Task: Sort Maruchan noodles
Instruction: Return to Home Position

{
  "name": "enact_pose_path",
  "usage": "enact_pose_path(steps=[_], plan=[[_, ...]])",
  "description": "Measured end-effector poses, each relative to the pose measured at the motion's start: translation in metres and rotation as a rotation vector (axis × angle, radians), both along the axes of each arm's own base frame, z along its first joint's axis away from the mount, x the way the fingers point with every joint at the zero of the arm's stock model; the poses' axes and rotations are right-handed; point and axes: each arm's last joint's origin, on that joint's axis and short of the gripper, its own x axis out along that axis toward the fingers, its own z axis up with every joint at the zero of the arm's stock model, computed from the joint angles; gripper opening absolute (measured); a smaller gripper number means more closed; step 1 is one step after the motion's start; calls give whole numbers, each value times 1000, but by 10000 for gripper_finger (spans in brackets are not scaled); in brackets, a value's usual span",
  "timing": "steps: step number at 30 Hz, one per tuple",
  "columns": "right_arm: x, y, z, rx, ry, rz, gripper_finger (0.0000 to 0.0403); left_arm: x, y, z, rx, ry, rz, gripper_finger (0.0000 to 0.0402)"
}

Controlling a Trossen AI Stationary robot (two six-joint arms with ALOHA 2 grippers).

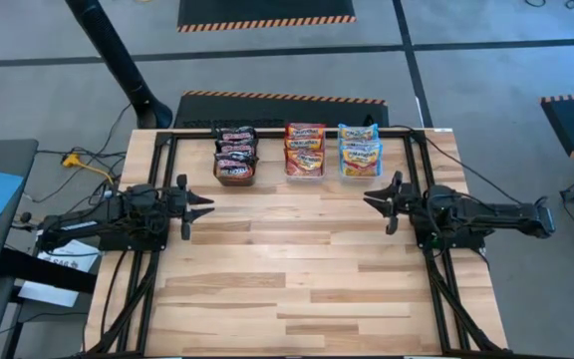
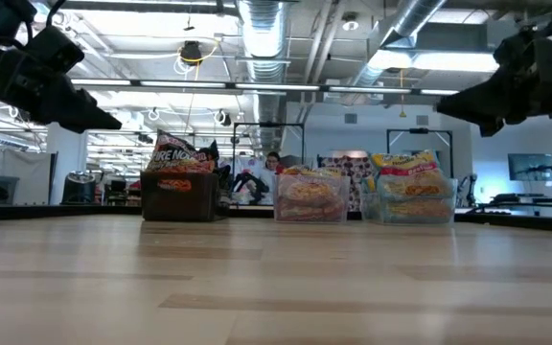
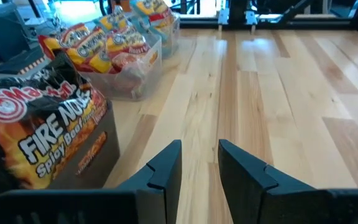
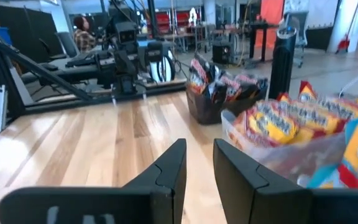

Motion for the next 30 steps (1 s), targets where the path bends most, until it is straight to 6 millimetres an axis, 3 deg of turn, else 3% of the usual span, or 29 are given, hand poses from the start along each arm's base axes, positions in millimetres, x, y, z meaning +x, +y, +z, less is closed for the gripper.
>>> enact_pose_path(steps=[6, 24, 30], plan=[[-4, 1, -1, 23, -6, 8, 107, 0, 0, -2, -4, 16, -5, 91], [-4, -2, -1, 16, 4, -23, 107, 11, 0, -5, 10, -241, -57, 91], [-4, -2, -1, 22, 3, -21, 107, 11, 0, -4, 5, -244, -57, 91]])
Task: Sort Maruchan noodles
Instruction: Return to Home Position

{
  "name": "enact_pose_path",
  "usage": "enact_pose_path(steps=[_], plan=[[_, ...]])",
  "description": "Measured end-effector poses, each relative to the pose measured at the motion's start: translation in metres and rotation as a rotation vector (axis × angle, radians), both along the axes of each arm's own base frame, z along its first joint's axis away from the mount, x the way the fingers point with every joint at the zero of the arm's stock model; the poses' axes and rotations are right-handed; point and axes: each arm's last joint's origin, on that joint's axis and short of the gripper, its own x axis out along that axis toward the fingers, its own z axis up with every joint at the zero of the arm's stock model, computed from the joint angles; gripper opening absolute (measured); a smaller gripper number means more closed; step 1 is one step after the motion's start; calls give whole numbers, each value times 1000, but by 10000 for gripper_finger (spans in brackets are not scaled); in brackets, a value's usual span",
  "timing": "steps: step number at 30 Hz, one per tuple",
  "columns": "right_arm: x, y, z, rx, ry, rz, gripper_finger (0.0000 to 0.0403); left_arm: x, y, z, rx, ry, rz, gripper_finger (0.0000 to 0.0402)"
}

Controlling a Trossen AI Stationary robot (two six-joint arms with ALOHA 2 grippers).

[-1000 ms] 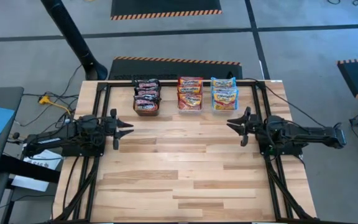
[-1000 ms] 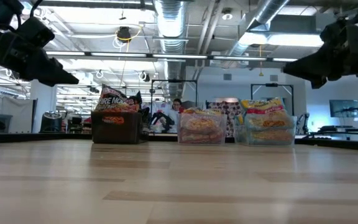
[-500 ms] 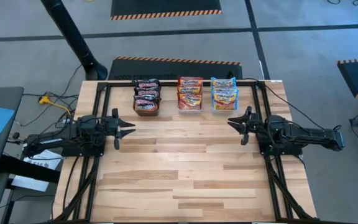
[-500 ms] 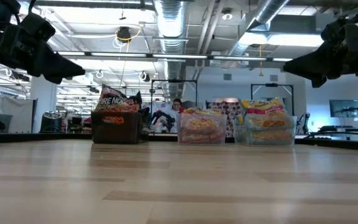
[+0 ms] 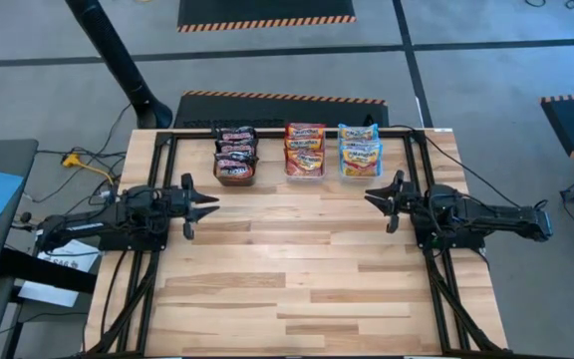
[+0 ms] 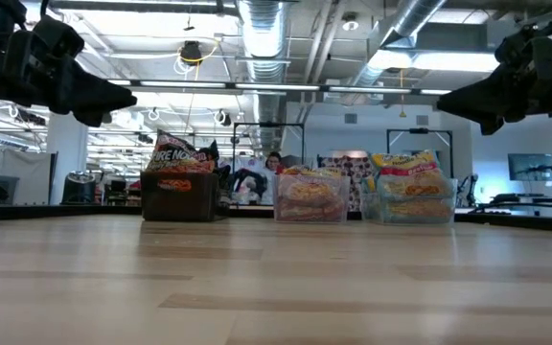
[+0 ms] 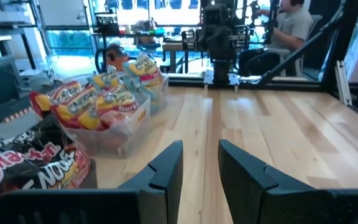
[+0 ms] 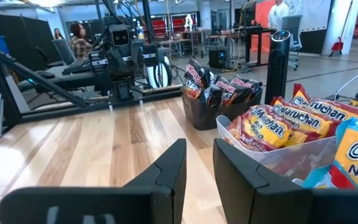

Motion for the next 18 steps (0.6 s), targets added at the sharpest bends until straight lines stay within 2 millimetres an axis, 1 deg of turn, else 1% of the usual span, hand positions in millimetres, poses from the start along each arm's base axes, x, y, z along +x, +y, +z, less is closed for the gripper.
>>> enact_pose_path(steps=[6, 18], plan=[[0, 0, 0, 0, -2, 0, 107, 1, 0, -1, -64, 4, 3, 91], [0, 0, 0, 0, -3, 0, 107, 1, 0, -2, -67, 4, 3, 91]])
